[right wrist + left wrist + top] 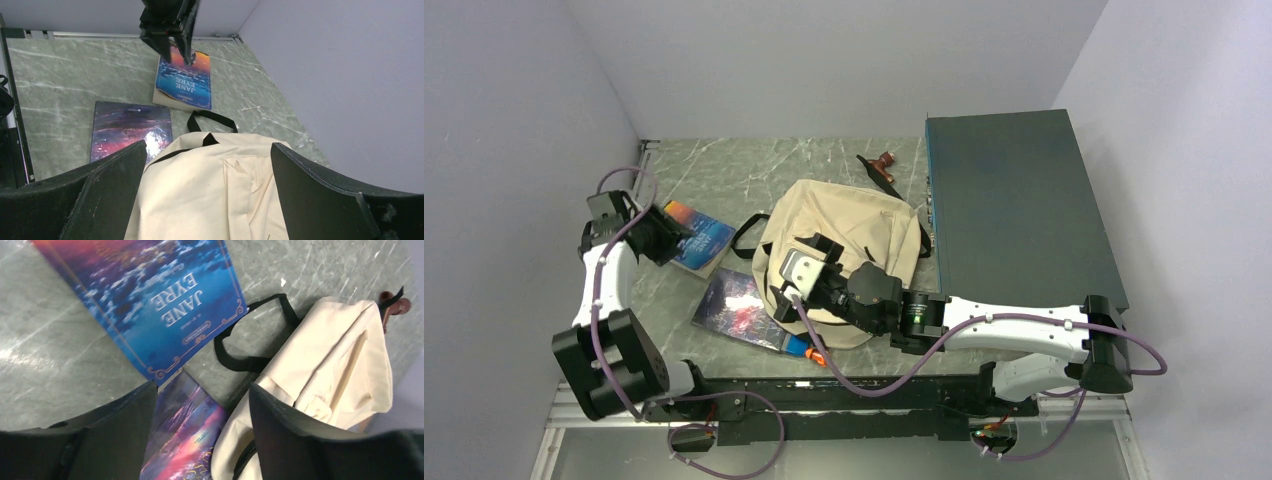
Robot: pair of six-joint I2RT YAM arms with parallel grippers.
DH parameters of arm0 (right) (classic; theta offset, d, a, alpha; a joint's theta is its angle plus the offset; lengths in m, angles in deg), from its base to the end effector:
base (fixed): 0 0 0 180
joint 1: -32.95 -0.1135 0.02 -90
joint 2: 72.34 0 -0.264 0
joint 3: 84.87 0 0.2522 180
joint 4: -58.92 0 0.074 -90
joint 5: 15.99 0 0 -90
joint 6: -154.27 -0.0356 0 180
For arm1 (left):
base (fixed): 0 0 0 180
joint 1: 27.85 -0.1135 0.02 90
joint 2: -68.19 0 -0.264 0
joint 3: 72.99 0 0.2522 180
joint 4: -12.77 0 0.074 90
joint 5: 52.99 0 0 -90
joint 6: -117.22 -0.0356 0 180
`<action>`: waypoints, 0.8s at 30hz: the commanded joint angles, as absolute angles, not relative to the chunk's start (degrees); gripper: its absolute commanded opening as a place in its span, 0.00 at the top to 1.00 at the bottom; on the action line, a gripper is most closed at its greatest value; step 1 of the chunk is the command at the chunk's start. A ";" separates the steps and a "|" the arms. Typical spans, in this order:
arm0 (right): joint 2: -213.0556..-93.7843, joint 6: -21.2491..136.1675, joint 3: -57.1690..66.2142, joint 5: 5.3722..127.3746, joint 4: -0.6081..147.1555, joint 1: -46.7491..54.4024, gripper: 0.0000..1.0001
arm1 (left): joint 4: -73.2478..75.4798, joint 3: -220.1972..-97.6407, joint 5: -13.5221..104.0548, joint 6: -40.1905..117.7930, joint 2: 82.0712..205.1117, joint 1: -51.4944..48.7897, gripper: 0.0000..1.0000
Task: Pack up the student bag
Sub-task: Move the book to the center of the board.
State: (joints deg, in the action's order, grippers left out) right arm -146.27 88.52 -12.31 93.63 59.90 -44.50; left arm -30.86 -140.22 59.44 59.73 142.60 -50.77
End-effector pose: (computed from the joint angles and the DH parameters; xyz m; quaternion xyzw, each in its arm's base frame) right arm 0.0783 0.2966 0.3567 -0.4768 0.5403 0.1956 0.6652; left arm 0.2510 0.0914 0.2534 -0.3720 0.8484 -0.2101 0.3125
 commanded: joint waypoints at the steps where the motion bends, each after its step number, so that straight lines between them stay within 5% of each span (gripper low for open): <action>1: -142.84 87.83 -11.68 94.95 59.40 -44.75 0.04 | -39.09 -152.50 47.28 45.82 149.69 -42.27 0.21; 3: -141.91 87.70 -12.07 94.94 59.68 -44.74 0.04 | -42.66 -157.23 40.80 41.67 154.16 -37.70 0.08; 7: -140.05 87.74 -12.26 95.14 61.60 -44.81 0.04 | -48.49 -166.00 32.99 36.05 164.75 -30.64 0.03; 13: -136.33 87.46 -13.99 96.45 63.10 -44.83 0.04 | -51.22 -172.62 25.48 31.24 173.80 -24.29 0.00; 24: -134.95 86.41 -14.22 97.30 64.45 -44.83 0.04 | -62.25 -193.49 18.51 50.73 188.88 -24.07 0.00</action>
